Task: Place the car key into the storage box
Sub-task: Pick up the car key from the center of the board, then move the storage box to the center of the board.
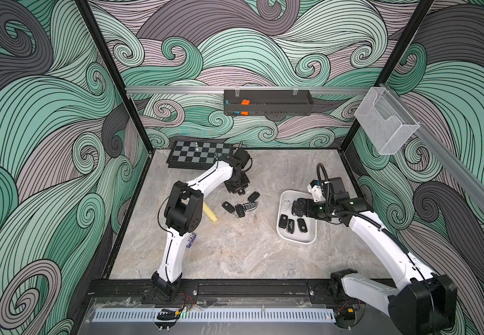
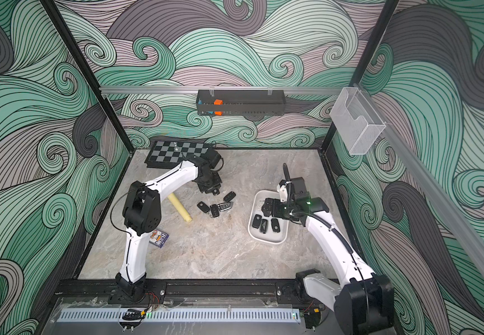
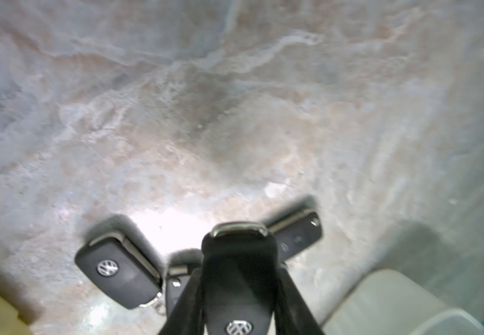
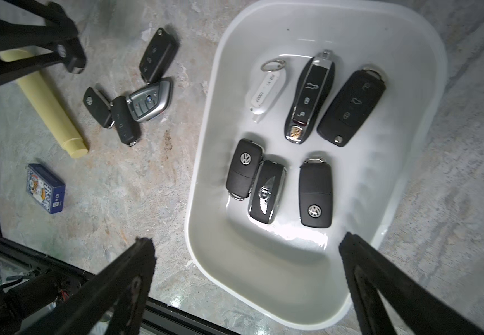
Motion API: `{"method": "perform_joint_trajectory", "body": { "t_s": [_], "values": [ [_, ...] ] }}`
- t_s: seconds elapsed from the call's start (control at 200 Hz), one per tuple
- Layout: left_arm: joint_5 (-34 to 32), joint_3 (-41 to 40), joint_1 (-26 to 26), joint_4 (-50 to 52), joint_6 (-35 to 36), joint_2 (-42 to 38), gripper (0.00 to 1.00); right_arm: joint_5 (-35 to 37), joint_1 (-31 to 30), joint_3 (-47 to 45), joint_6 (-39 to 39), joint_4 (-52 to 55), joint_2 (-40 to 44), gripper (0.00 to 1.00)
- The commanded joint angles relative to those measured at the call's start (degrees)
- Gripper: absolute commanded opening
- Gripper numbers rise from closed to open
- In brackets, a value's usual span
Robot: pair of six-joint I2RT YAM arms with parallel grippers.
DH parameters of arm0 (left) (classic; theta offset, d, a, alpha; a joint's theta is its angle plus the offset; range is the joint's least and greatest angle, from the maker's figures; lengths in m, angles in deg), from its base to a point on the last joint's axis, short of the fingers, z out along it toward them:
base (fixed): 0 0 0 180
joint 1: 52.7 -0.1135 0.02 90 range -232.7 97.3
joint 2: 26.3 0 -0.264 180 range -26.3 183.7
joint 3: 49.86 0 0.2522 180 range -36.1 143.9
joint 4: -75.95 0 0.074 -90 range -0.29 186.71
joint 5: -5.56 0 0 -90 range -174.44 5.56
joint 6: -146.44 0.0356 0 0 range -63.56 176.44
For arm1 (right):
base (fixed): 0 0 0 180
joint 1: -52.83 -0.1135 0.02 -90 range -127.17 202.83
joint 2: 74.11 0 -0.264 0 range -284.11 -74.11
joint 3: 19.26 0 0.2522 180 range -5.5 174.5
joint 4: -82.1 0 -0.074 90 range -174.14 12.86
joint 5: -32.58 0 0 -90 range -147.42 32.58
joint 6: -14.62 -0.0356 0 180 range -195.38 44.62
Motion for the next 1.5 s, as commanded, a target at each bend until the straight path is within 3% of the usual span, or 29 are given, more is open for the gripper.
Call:
{"method": "perform_joint_trajectory", "body": {
  "t_s": [0.0, 0.12, 0.22, 0.775, 0.876, 1.021, 1.386, 1.496],
  "values": [
    [4.77, -1.33, 2.05, -3.40, 2.24, -3.87, 0.20, 4.42, 2.55, 0.28, -0.57, 3.76, -0.94, 0.99],
    [7.51, -3.22, 3.01, -4.03, 3.56, -6.15, 0.20, 7.57, 4.16, -0.54, -0.83, 4.44, -3.22, 0.99],
    [10.19, -6.42, 3.08, -5.73, 4.18, -8.89, 0.20, 9.36, 4.48, -1.03, -0.82, 4.35, -4.89, 0.93],
    [13.35, -19.47, 3.06, -5.90, 11.05, -21.13, 0.20, 12.48, 4.53, -1.32, -0.04, 0.41, -15.45, 0.30],
    [13.67, -20.44, 3.05, -6.07, 11.32, -21.96, 0.20, 11.00, 4.53, -1.01, 0.97, -0.04, -16.28, 0.14],
    [15.07, -20.92, 3.06, -6.68, 11.33, -21.82, 0.20, 7.81, 3.86, -0.39, 1.57, -0.29, -17.74, 0.02],
    [18.42, -16.63, 4.78, -7.67, 10.80, -18.50, 0.20, 3.72, -0.93, 1.76, -3.61, -1.23, -20.77, 0.05],
    [19.10, -14.03, 6.39, -7.04, 11.57, -16.54, 0.20, 3.02, -1.38, 2.93, -3.71, -1.12, -21.21, 0.16]
  ]
}}
